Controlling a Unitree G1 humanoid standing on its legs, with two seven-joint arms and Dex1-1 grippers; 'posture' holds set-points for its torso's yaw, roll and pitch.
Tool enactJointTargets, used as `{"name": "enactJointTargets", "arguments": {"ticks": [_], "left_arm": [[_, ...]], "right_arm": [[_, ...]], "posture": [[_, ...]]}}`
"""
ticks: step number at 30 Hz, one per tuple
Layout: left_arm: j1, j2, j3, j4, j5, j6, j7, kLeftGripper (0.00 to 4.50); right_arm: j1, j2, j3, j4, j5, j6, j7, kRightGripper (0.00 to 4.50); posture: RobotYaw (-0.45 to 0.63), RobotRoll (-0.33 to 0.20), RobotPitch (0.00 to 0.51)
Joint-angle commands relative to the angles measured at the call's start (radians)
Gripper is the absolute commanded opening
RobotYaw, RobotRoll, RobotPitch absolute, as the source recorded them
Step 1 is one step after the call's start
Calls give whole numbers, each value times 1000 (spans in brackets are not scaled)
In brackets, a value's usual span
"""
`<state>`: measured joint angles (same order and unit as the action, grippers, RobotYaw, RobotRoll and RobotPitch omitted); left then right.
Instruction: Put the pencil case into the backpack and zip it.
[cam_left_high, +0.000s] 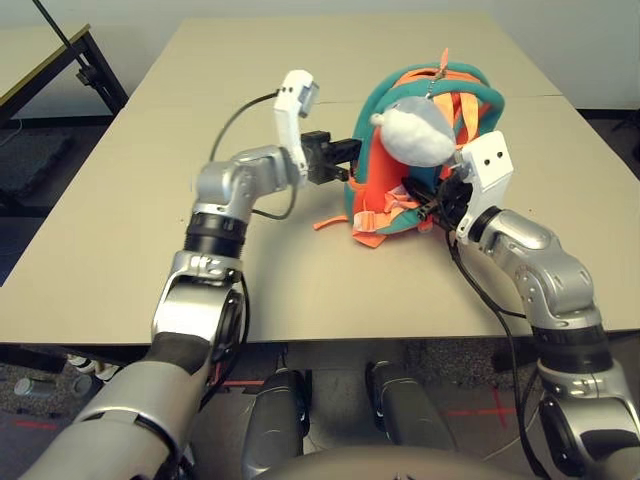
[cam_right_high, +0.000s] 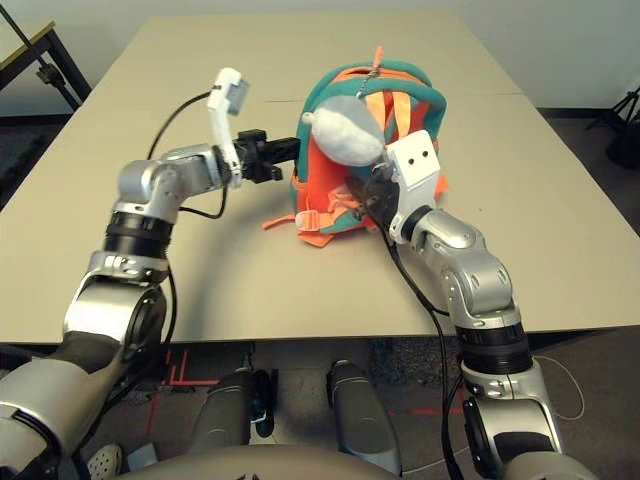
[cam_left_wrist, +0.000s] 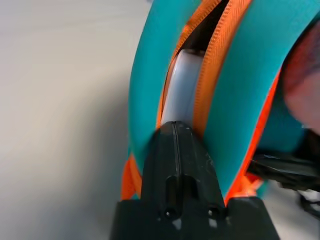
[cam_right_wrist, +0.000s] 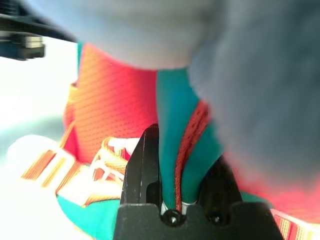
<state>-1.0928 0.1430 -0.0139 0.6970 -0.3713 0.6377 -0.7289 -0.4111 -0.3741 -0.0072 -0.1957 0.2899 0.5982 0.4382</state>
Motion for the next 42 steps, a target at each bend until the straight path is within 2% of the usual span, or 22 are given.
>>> {"name": "enactJointTargets", "arguments": {"ticks": [1,8,11,12,14,18,24,42], "left_arm": [[-17,-34,-24,-15,-2,8,-61,0],[36,92,37,-226,-55,149,-95,0],[68,185,62,-365,-107,219,-141,0],[78,215,64,-411,-128,239,-168,179],[94,257,72,-480,-166,268,-200,646],[119,323,64,-600,-219,317,-244,2144],[134,311,23,-646,-220,309,-230,4477],[6,178,-135,-394,-48,99,-217,4500]], "right_arm": [[15,12,23,1,-4,7,4,522],[32,30,28,-2,-12,-1,-2,520],[28,37,33,10,-13,-7,2,520],[26,38,35,15,-14,-10,5,520],[22,38,38,25,-15,-14,9,520],[9,39,43,45,-17,-24,18,520],[-4,41,48,63,-22,-34,26,519],[7,34,44,55,-28,-38,19,519]], "posture": [[-278,0,103],[-261,0,106],[-238,0,108],[-235,0,108],[-229,0,107],[-212,0,106],[-212,0,104],[-250,0,92]]}}
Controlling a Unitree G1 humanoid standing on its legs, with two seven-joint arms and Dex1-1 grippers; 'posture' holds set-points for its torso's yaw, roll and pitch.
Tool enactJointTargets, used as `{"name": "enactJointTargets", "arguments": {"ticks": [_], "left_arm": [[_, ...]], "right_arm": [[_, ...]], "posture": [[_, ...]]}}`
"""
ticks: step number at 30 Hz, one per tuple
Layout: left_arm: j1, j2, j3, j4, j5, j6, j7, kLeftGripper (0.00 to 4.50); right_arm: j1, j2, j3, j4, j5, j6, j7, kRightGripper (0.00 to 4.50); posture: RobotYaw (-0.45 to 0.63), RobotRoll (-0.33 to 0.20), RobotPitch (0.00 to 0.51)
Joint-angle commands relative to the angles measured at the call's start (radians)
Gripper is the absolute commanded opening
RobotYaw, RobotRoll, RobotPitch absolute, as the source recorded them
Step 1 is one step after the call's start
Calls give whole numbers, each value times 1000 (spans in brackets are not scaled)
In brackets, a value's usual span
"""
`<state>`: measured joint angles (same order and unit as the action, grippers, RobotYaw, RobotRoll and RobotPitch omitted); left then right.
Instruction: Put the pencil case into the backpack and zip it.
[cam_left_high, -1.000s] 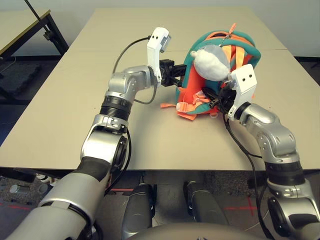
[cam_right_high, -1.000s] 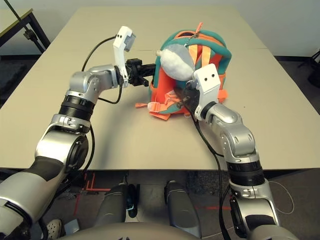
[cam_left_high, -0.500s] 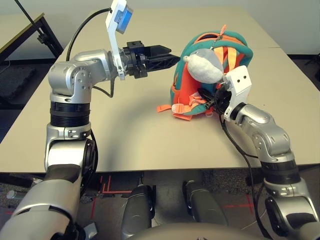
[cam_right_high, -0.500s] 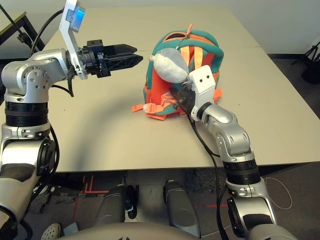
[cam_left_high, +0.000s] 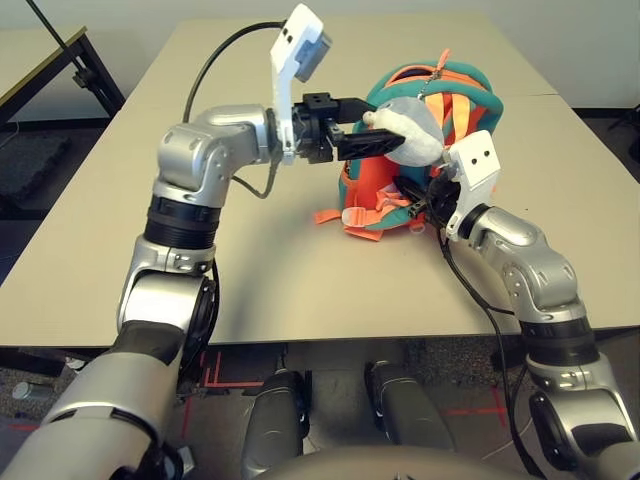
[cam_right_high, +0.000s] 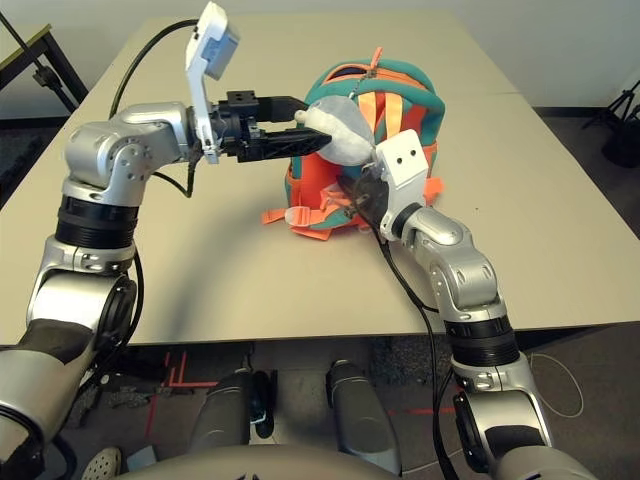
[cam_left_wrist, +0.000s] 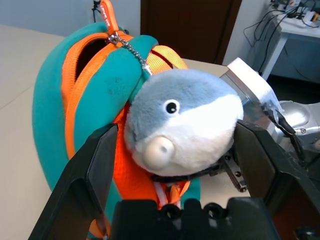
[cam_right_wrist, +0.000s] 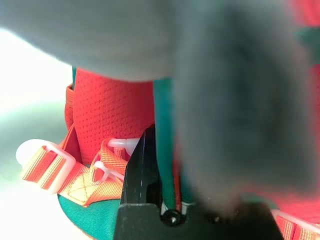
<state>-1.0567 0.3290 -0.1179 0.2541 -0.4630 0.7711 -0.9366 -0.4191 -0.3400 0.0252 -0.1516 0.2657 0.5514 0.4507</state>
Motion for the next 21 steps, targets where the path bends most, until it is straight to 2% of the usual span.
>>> {"name": "enactJointTargets", "arguments": {"ticks": [1,13,21], "left_arm": [[-35,-11,-39,65,55,-46,-11,4500],[-47,-93,-56,143,77,-83,-37,4500],[-32,-100,-44,127,69,-53,-35,4500]], "right_arm": [[15,1,11,10,-4,9,6,519],[20,0,5,5,-7,8,2,519],[20,6,8,6,-7,7,0,519]], "posture": [[-253,0,90],[-262,0,88],[-256,0,91]]}}
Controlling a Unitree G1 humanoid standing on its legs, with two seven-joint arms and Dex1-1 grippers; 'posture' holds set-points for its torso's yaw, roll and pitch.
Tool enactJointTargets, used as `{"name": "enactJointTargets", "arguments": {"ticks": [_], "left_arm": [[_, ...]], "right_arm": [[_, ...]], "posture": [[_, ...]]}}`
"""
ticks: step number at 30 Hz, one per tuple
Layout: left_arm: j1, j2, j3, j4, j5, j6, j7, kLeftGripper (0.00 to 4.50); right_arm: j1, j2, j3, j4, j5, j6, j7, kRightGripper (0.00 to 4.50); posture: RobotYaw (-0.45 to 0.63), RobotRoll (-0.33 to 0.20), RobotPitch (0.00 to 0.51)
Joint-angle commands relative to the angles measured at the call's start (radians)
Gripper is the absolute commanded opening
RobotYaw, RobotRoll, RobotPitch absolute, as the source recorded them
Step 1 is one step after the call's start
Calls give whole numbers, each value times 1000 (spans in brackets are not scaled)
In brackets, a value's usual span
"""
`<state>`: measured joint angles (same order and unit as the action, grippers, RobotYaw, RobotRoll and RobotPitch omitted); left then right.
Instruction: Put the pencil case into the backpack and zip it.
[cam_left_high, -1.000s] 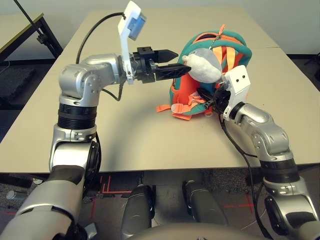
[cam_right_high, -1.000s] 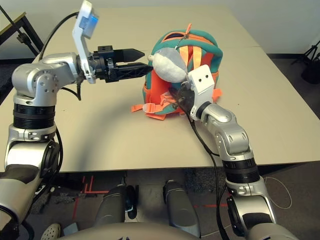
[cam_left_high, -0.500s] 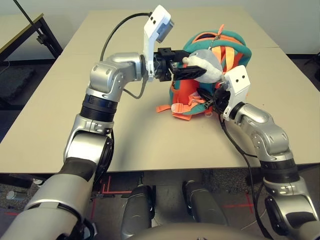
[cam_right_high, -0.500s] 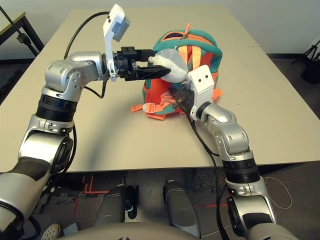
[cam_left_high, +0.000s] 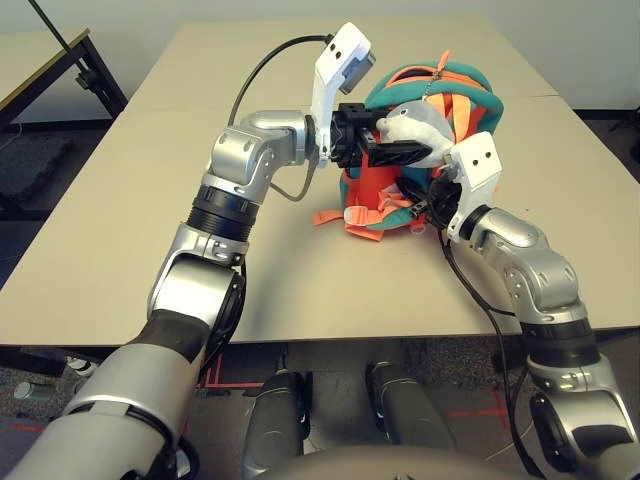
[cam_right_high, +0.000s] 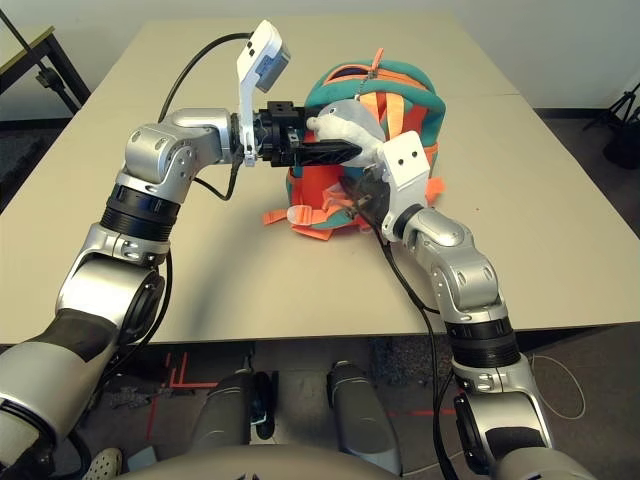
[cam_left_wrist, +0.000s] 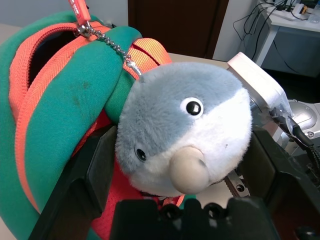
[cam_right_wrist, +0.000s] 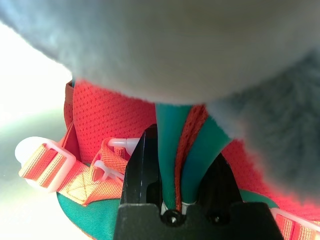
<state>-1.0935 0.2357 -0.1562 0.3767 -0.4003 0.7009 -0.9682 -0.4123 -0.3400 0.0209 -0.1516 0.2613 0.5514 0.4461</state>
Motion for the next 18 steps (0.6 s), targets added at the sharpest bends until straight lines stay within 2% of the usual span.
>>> {"name": "enactJointTargets", "arguments": {"ticks": [1,9,11,15,17,18], "left_arm": [[7,-6,-6,2,5,21,-3,4500],[13,-4,-3,-2,6,37,2,4500],[12,-5,-1,6,9,38,7,4122],[18,-9,-3,2,8,40,9,4500],[21,-12,1,1,6,39,12,4500],[22,-14,5,3,3,42,12,4351]], "right_arm": [[12,7,14,7,-3,7,4,519],[11,13,15,10,-6,6,6,519],[9,14,16,12,-7,6,6,519],[12,15,17,7,-7,8,6,519],[13,15,17,6,-8,9,7,519],[13,15,18,7,-9,8,7,519]], "posture": [[-256,0,91],[-255,0,94],[-255,0,94],[-257,0,98],[-257,0,98],[-257,0,98]]}}
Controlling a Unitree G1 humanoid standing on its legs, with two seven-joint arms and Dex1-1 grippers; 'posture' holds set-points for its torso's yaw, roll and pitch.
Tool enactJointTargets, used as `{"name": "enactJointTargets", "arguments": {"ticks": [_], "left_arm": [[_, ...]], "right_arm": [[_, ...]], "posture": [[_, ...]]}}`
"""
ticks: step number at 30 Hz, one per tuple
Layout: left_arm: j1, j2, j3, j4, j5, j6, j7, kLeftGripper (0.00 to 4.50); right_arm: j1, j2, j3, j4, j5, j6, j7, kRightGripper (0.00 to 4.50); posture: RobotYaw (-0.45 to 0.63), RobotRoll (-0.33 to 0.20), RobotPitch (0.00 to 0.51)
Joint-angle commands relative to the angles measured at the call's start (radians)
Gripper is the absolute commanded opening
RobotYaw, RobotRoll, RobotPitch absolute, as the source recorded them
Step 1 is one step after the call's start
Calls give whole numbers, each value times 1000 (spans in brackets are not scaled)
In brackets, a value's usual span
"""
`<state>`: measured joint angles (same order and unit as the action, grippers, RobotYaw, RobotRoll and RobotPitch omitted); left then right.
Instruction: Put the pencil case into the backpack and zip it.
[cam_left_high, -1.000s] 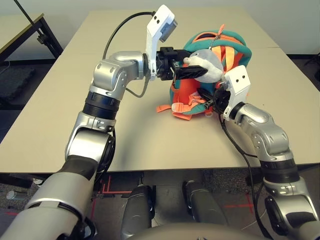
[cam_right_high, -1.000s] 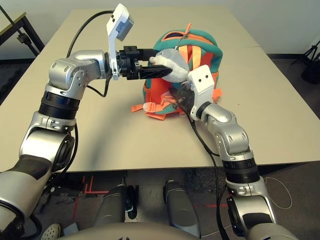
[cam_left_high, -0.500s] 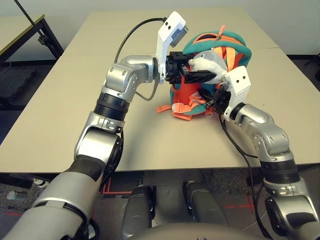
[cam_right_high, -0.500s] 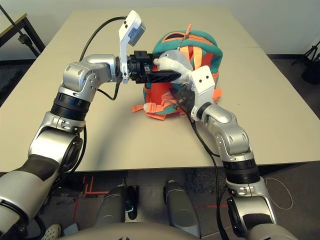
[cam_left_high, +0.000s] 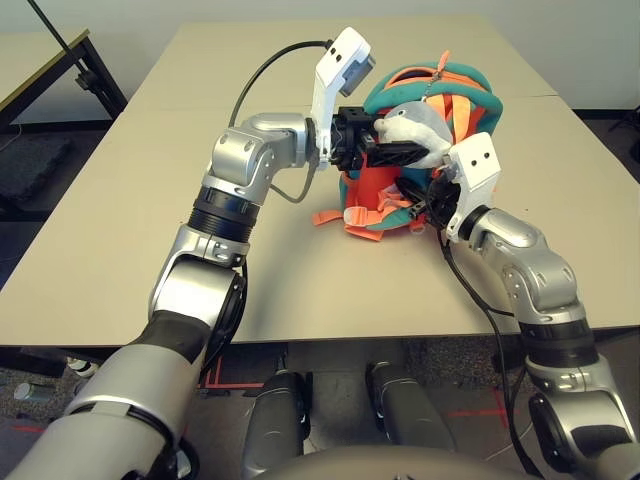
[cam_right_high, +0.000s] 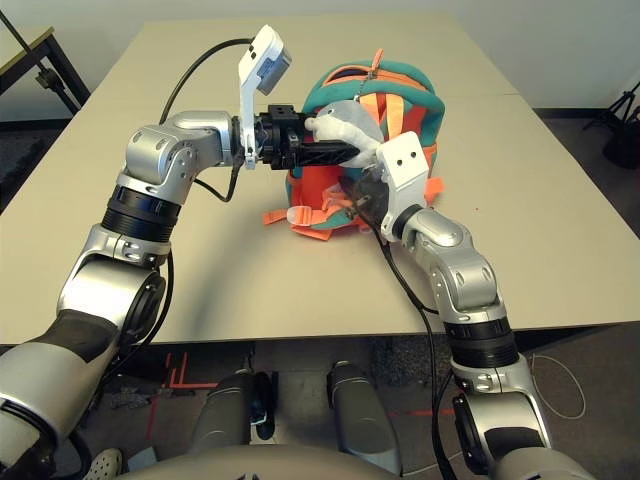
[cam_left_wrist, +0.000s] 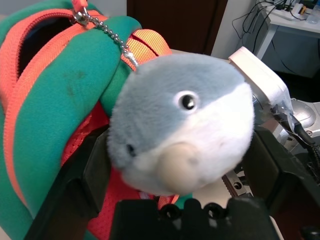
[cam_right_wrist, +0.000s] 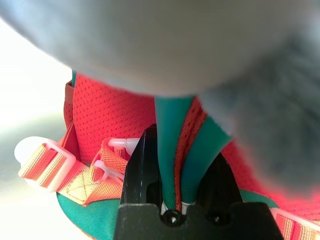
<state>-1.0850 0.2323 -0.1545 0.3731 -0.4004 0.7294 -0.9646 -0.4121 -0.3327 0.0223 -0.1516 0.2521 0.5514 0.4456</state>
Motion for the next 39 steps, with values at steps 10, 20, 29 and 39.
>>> {"name": "enactJointTargets", "arguments": {"ticks": [10,20,29,39], "left_arm": [[23,-21,15,-3,-1,29,23,1010],[-2,21,85,-64,-36,71,45,522],[-45,193,227,-155,-115,192,76,520],[83,365,204,-91,-74,217,64,520]], "right_arm": [[12,7,25,7,-4,7,11,519],[13,9,30,10,-5,4,12,519],[16,13,31,19,-7,-2,15,519],[-10,24,41,58,-13,-23,30,519]], "posture": [[-254,0,102],[-246,0,107],[-231,0,112],[-201,0,110]]}}
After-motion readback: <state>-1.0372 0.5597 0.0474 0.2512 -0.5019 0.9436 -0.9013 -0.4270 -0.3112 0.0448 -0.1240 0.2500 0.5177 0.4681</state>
